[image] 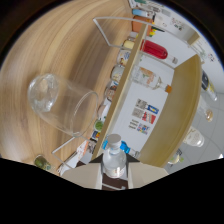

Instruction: Make me a cup of Mojito.

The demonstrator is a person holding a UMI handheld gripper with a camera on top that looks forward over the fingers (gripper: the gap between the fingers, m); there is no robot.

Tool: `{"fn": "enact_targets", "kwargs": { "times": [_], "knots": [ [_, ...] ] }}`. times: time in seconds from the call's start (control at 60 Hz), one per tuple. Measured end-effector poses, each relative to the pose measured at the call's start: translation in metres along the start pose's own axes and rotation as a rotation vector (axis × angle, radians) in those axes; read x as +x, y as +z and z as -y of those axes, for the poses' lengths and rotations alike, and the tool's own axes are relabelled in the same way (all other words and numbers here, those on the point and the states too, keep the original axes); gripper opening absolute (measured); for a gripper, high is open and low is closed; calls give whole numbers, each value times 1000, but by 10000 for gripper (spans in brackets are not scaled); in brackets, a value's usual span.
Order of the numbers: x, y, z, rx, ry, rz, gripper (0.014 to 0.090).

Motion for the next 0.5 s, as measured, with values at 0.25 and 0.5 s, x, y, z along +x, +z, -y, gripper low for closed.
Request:
{"fn": "enact_targets", "kwargs": {
  "times": [0.25,0.5],
  "knots": [
    [-6,-5,11,54,-132,-1,342],
    [18,-13,12,97,208,5,344]
  ]
}}
